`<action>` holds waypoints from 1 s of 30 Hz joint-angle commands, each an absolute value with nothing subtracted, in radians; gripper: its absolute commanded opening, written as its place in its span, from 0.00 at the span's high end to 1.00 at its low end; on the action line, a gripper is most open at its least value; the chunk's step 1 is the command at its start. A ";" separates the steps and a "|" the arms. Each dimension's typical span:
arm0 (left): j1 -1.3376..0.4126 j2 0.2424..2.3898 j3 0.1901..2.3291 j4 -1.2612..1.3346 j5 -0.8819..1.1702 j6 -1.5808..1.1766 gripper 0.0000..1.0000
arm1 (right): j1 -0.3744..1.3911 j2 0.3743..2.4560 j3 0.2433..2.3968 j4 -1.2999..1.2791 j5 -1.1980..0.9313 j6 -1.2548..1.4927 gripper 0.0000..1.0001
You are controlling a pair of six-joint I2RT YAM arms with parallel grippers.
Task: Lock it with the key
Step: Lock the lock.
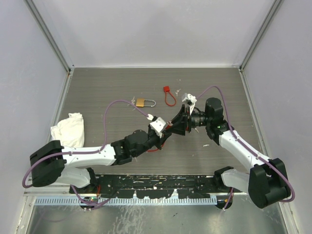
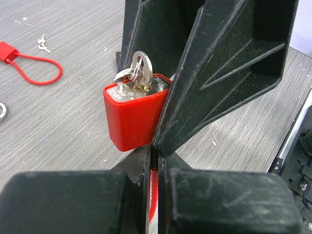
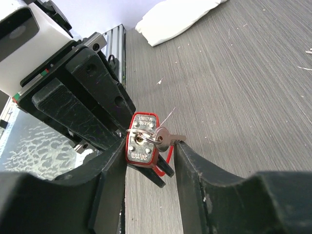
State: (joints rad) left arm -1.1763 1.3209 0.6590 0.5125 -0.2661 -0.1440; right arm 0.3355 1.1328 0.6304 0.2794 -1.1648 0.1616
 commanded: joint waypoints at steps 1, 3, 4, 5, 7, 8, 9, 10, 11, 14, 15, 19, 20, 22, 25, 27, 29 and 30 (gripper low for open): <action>-1.179 1.290 0.674 0.633 -0.281 -0.153 1.00 | 0.347 1.130 0.667 0.287 -1.176 0.149 0.51; -1.178 1.292 0.675 0.632 -0.279 -0.153 1.00 | 0.347 1.128 0.668 0.289 -1.174 0.147 0.51; -1.178 1.293 0.675 0.631 -0.279 -0.153 1.00 | 0.347 1.125 0.667 0.289 -1.174 0.147 0.51; -1.178 1.293 0.675 0.632 -0.277 -0.154 1.00 | 0.347 1.124 0.668 0.290 -1.173 0.151 0.51; -1.178 1.296 0.676 0.630 -0.276 -0.154 1.00 | 0.346 1.123 0.668 0.300 -1.176 0.163 0.52; -1.177 1.298 0.676 0.629 -0.275 -0.154 1.00 | 0.347 1.123 0.668 0.307 -1.179 0.171 0.52; -1.178 1.299 0.676 0.628 -0.275 -0.156 1.00 | 0.347 1.123 0.667 0.319 -1.182 0.183 0.53; -1.178 1.301 0.678 0.628 -0.275 -0.156 1.00 | 0.346 1.122 0.663 0.335 -1.186 0.198 0.53; -1.178 1.302 0.678 0.627 -0.274 -0.157 1.00 | 0.347 1.119 0.659 0.352 -1.189 0.213 0.53; -1.178 1.310 0.680 0.624 -0.270 -0.159 1.00 | 0.347 1.116 0.653 0.379 -1.189 0.241 0.54; -1.179 1.313 0.681 0.623 -0.270 -0.159 1.00 | 0.347 1.117 0.655 0.379 -1.187 0.244 0.54; -1.178 1.307 0.680 0.615 -0.284 -0.165 1.00 | 0.339 1.120 0.686 0.297 -1.175 0.182 0.42; -1.178 1.299 0.678 0.609 -0.291 -0.166 1.00 | 0.333 1.123 0.721 0.207 -1.170 0.108 0.38; -1.173 1.281 0.672 0.592 -0.297 -0.170 1.00 | 0.304 1.130 0.810 -0.025 -1.165 -0.075 0.33; -1.153 1.235 0.654 0.582 -0.285 -0.187 1.00 | 0.263 1.125 0.866 -0.186 -1.191 -0.201 0.24; -1.139 1.215 0.643 0.574 -0.273 -0.196 1.00 | 0.242 1.104 0.857 -0.184 -1.226 -0.207 0.22; -1.127 1.198 0.637 0.565 -0.260 -0.208 1.00 | 0.233 1.097 0.850 -0.168 -1.236 -0.191 0.23; -1.123 1.193 0.636 0.562 -0.253 -0.214 1.00 | 0.232 1.098 0.848 -0.160 -1.238 -0.177 0.23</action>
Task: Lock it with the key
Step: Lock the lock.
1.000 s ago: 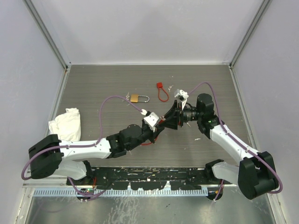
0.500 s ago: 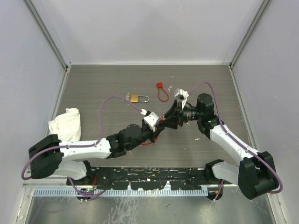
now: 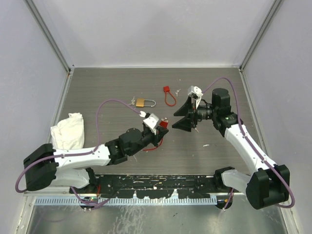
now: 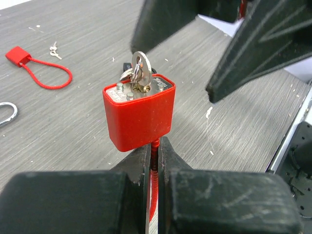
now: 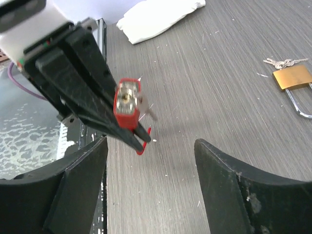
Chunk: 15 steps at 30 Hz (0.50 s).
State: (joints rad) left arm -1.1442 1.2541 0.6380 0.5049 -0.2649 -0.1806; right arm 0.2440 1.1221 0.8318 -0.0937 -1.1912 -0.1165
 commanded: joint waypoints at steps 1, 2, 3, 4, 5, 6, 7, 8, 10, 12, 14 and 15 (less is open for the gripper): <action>-1.119 1.191 0.635 0.558 -0.249 -0.219 1.00 | 0.231 1.099 0.848 -0.154 -1.243 -0.164 0.25; -1.115 1.189 0.636 0.550 -0.245 -0.224 1.00 | 0.232 1.101 0.842 -0.138 -1.251 -0.145 0.26; -1.114 1.191 0.639 0.544 -0.239 -0.226 1.00 | 0.232 1.104 0.830 -0.105 -1.259 -0.110 0.28; -1.112 1.195 0.643 0.541 -0.235 -0.232 1.00 | 0.234 1.104 0.816 -0.062 -1.266 -0.065 0.29; -1.111 1.198 0.646 0.539 -0.231 -0.234 1.00 | 0.239 1.105 0.801 -0.017 -1.267 -0.015 0.32; -1.109 1.204 0.650 0.537 -0.227 -0.237 1.00 | 0.247 1.106 0.788 0.014 -1.268 0.016 0.33; -1.110 1.210 0.655 0.537 -0.223 -0.241 1.00 | 0.257 1.106 0.781 0.030 -1.268 0.033 0.35; -1.109 1.216 0.660 0.537 -0.219 -0.243 1.00 | 0.270 1.106 0.776 0.043 -1.264 0.041 0.37; -1.109 1.230 0.670 0.537 -0.211 -0.247 1.00 | 0.292 1.111 0.765 0.074 -1.255 0.075 0.41; -1.109 1.240 0.680 0.537 -0.201 -0.252 1.00 | 0.303 1.116 0.751 0.108 -1.228 0.102 0.44; -1.109 1.246 0.686 0.538 -0.191 -0.256 1.00 | 0.309 1.117 0.732 0.151 -1.193 0.131 0.45; -1.109 1.249 0.688 0.541 -0.187 -0.260 1.00 | 0.312 1.113 0.719 0.183 -1.185 0.152 0.45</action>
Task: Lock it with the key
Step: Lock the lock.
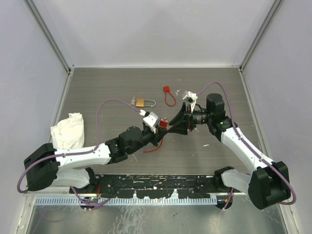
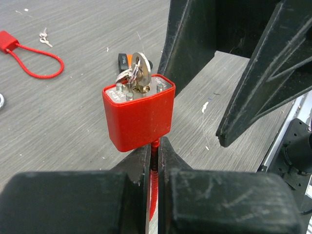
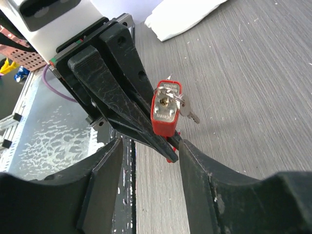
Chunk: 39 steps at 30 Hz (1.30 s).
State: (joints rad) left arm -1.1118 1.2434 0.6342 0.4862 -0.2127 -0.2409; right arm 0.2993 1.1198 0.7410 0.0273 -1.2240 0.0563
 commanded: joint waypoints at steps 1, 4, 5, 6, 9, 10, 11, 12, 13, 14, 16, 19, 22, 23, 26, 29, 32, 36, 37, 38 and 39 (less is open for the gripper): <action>-1.110 1.252 0.689 0.543 -0.185 -0.263 1.00 | 0.313 1.110 0.706 0.218 -1.175 0.177 0.46; -1.108 1.260 0.692 0.550 -0.177 -0.271 1.00 | 0.316 1.092 0.664 0.323 -1.142 0.237 0.50; -1.108 1.262 0.693 0.550 -0.174 -0.274 1.00 | 0.318 1.091 0.657 0.336 -1.135 0.246 0.50; -1.109 1.262 0.694 0.552 -0.173 -0.277 1.00 | 0.318 1.093 0.653 0.340 -1.128 0.250 0.50; -1.108 1.262 0.698 0.555 -0.168 -0.284 1.00 | 0.321 1.096 0.651 0.341 -1.115 0.251 0.50; -1.109 1.262 0.699 0.555 -0.165 -0.285 1.00 | 0.321 1.095 0.652 0.342 -1.110 0.251 0.50; -1.109 1.262 0.699 0.556 -0.163 -0.287 1.00 | 0.321 1.096 0.650 0.343 -1.109 0.251 0.50; -1.110 1.278 0.700 0.557 -0.160 -0.288 1.00 | 0.322 1.095 0.649 0.345 -1.108 0.253 0.50; -1.109 1.293 0.702 0.559 -0.159 -0.290 1.00 | 0.323 1.095 0.647 0.354 -1.109 0.258 0.50; -1.109 1.299 0.702 0.561 -0.157 -0.292 1.00 | 0.326 1.094 0.643 0.361 -1.108 0.263 0.50; -1.108 1.310 0.707 0.564 -0.155 -0.296 1.00 | 0.332 1.095 0.638 0.374 -1.109 0.270 0.50; -1.109 1.330 0.721 0.560 -0.151 -0.300 1.00 | 0.340 1.097 0.634 0.382 -1.104 0.272 0.50; -1.109 1.352 0.745 0.536 -0.150 -0.301 1.00 | 0.347 1.101 0.631 0.385 -1.100 0.270 0.55; -1.109 1.357 0.750 0.534 -0.150 -0.301 1.00 | 0.349 1.103 0.631 0.385 -1.099 0.270 0.58; -1.109 1.364 0.757 0.540 -0.150 -0.301 1.00 | 0.352 1.108 0.631 0.382 -1.095 0.268 0.61; -1.109 1.361 0.760 0.540 -0.150 -0.299 1.00 | 0.358 1.110 0.633 0.373 -1.095 0.256 0.60; -1.109 1.352 0.757 0.536 -0.153 -0.298 1.00 | 0.361 1.113 0.642 0.348 -1.095 0.235 0.58; -1.109 1.345 0.752 0.537 -0.159 -0.299 1.00 | 0.364 1.111 0.648 0.328 -1.095 0.213 0.57; -1.110 1.344 0.750 0.538 -0.161 -0.299 1.00 | 0.364 1.111 0.650 0.324 -1.095 0.208 0.58; -1.109 1.344 0.750 0.539 -0.160 -0.301 1.00 | 0.365 1.112 0.651 0.319 -1.095 0.204 0.58; -1.109 1.343 0.749 0.540 -0.160 -0.301 1.00 | 0.365 1.112 0.653 0.310 -1.094 0.196 0.58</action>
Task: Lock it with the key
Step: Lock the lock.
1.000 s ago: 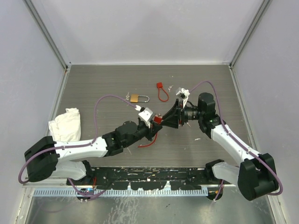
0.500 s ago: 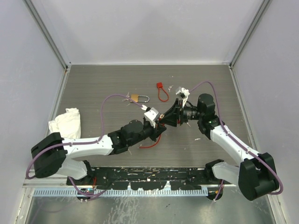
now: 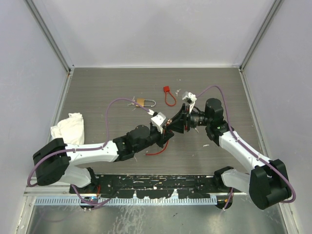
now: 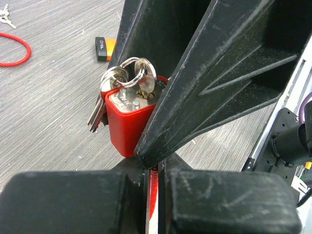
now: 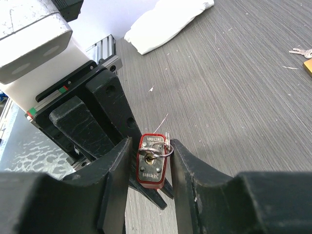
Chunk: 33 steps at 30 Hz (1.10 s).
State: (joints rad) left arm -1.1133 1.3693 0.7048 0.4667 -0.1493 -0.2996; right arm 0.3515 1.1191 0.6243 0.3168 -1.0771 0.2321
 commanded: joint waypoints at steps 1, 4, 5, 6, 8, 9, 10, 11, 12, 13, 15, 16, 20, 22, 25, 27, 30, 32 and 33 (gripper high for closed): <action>-1.110 1.344 0.749 0.541 -0.160 -0.302 1.00 | 0.366 1.112 0.656 0.303 -1.095 0.188 0.59; -1.109 1.342 0.749 0.541 -0.157 -0.305 1.00 | 0.369 1.114 0.663 0.281 -1.099 0.170 0.67; -1.110 1.342 0.749 0.541 -0.157 -0.305 1.00 | 0.369 1.115 0.666 0.275 -1.101 0.163 0.70; -1.109 1.340 0.748 0.541 -0.157 -0.306 1.00 | 0.369 1.117 0.669 0.267 -1.105 0.156 0.79; -1.109 1.339 0.745 0.542 -0.158 -0.308 1.00 | 0.369 1.118 0.679 0.255 -1.112 0.146 0.96; -1.109 1.336 0.745 0.541 -0.156 -0.310 1.00 | 0.370 1.116 0.684 0.243 -1.112 0.141 0.99; -1.109 1.334 0.742 0.541 -0.157 -0.312 1.00 | 0.368 1.112 0.691 0.228 -1.109 0.132 0.99; -1.109 1.329 0.739 0.540 -0.157 -0.315 0.98 | 0.366 1.103 0.695 0.217 -1.102 0.125 0.99; -1.109 1.325 0.735 0.537 -0.159 -0.318 0.91 | 0.364 1.092 0.697 0.216 -1.097 0.126 0.99; -1.109 1.320 0.729 0.537 -0.162 -0.325 0.82 | 0.358 1.086 0.696 0.221 -1.095 0.134 0.99; -1.109 1.305 0.712 0.539 -0.168 -0.341 0.65 | 0.343 1.082 0.696 0.233 -1.095 0.154 0.99; -1.109 1.295 0.701 0.543 -0.172 -0.354 0.56 | 0.334 1.083 0.696 0.240 -1.095 0.168 0.99; -1.109 1.220 0.629 0.586 -0.187 -0.406 0.29 | 0.294 1.084 0.690 0.277 -1.095 0.222 0.99; -1.109 1.172 0.577 0.617 -0.200 -0.439 0.21 | 0.273 1.085 0.689 0.289 -1.096 0.245 0.99; -1.109 1.085 0.486 0.652 -0.243 -0.505 0.11 | 0.241 1.084 0.682 0.320 -1.097 0.293 0.99; -1.110 1.024 0.404 0.689 -0.273 -0.561 0.02 | 0.223 1.082 0.681 0.335 -1.096 0.315 0.99; -1.108 0.941 0.303 0.743 -0.321 -0.675 0.02 | 0.202 1.082 0.680 0.349 -1.088 0.337 0.99; -1.108 0.916 0.259 0.741 -0.354 -0.764 0.02 | 0.191 1.083 0.675 0.367 -1.085 0.358 0.99; -1.108 0.912 0.239 0.742 -0.364 -0.803 0.02 | 0.185 1.085 0.674 0.373 -1.085 0.366 0.99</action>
